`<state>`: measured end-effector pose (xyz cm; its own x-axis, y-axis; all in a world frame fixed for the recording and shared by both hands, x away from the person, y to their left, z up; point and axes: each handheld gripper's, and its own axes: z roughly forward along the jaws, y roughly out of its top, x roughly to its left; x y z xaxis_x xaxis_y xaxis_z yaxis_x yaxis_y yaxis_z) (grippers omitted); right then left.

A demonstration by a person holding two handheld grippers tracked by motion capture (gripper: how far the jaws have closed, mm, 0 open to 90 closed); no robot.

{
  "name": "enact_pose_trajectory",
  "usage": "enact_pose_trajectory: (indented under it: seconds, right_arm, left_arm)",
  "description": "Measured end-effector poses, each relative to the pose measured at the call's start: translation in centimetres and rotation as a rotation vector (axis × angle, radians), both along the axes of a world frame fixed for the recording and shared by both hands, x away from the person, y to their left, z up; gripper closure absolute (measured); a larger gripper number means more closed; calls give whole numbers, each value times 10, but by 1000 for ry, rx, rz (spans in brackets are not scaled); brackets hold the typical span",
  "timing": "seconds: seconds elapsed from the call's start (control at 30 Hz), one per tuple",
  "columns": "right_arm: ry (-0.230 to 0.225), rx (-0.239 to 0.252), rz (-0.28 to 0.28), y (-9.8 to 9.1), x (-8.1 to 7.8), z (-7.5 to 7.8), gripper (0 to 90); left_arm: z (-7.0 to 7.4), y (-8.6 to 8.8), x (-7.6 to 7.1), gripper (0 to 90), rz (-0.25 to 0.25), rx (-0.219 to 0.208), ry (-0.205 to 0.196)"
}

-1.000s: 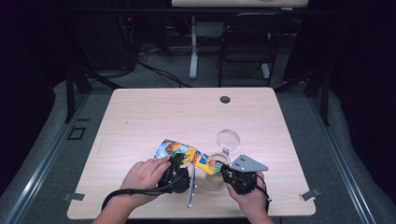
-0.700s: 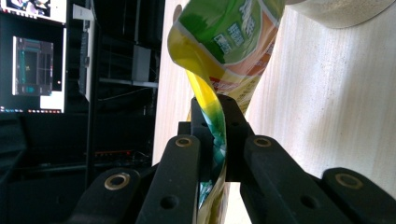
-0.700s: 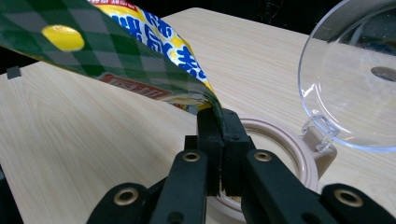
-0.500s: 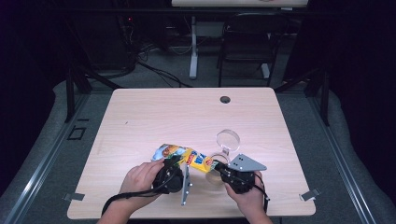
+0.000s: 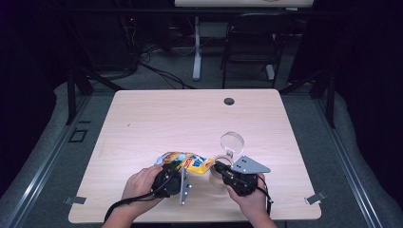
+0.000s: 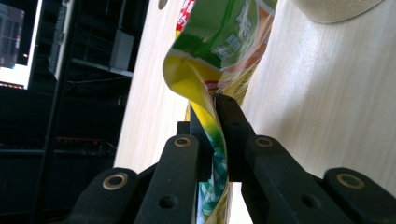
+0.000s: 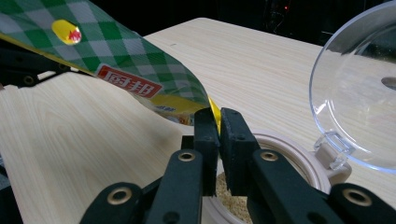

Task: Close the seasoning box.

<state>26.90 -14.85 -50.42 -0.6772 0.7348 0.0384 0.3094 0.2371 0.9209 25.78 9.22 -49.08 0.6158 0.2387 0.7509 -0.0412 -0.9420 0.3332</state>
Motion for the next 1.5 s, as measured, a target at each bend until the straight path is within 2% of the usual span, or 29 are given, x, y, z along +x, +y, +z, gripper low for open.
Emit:
enact_pose_trajectory:
  seconds: [0.23, 0.37, 0.67, 0.8, 0.93, 1.2, 1.33, 1.5]
  right_arm:
    - [3, 33, 13, 2, 2, 0, 799]
    - [-2, 39, 20, 3, 2, 0, 770]
    - [-27, 31, 22, 5, 1, 0, 711]
    - [-26, 32, 28, 5, 2, -1, 664]
    - [-28, 29, 29, 7, 1, -2, 595]
    - [-27, 17, 41, 8, 2, -4, 498]
    - [-15, -9, 44, 6, 3, -7, 495]
    - [-28, -3, 34, 2, 0, -7, 484]
  left_arm:
    - [-10, 8, 4, 861, 16, -93, 70]
    - [-15, 10, 6, 861, 22, -141, 95]
    - [-24, 16, 9, 857, 30, -203, 157]
    - [-26, 20, 11, 858, 33, -254, 190]
    - [-25, 22, 14, 859, 27, -271, 216]
    - [-25, 25, 16, 858, 29, -299, 242]
    - [-23, 26, 18, 859, 24, -296, 252]
    - [-23, 31, 21, 858, 21, -320, 278]
